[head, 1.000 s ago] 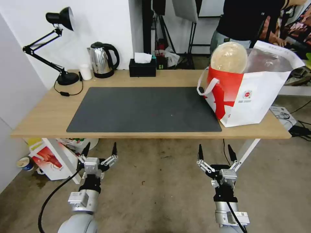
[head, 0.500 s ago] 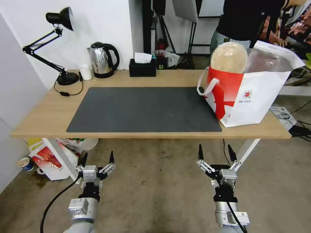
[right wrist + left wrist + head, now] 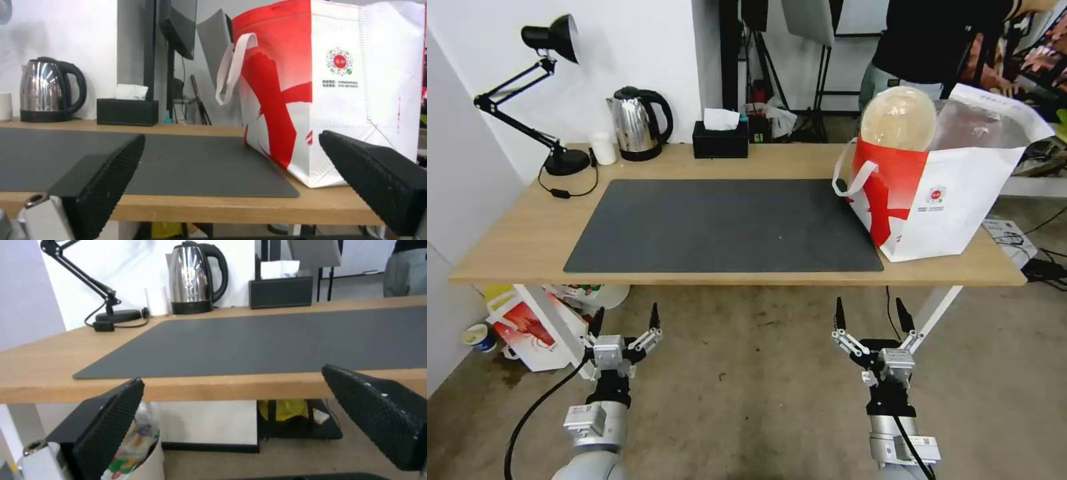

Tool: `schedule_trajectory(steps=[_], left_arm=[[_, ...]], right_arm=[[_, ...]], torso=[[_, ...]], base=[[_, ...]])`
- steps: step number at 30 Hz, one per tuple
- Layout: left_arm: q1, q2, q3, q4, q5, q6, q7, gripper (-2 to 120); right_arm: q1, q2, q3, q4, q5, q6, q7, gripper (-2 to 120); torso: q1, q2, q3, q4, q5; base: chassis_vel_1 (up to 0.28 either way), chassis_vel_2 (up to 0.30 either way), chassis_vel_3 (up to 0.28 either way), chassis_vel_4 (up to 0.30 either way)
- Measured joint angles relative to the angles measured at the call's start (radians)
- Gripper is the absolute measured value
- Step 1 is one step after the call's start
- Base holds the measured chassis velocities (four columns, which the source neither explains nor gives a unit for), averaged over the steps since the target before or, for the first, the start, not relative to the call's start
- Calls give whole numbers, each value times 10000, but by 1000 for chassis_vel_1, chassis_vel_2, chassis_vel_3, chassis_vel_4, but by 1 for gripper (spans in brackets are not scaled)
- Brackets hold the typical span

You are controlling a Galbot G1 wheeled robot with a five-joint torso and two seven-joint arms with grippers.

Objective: Pick up the trash from the table and place it into the takeout bag.

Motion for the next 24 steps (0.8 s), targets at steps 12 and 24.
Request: schedule_trajectory(steps=[12, 24], left_arm=[[-125, 241, -35, 198, 39, -148, 66, 100], [-126, 246, -29, 200, 49, -147, 55, 100]], right_arm=[[1, 0, 0, 0, 0, 0, 0, 100], [0, 0, 0, 0, 0, 0, 0, 100]], torso=[[0, 0, 0, 0, 0], [0, 0, 0, 0, 0]], base=[[0, 0, 0, 0], [0, 0, 0, 0]])
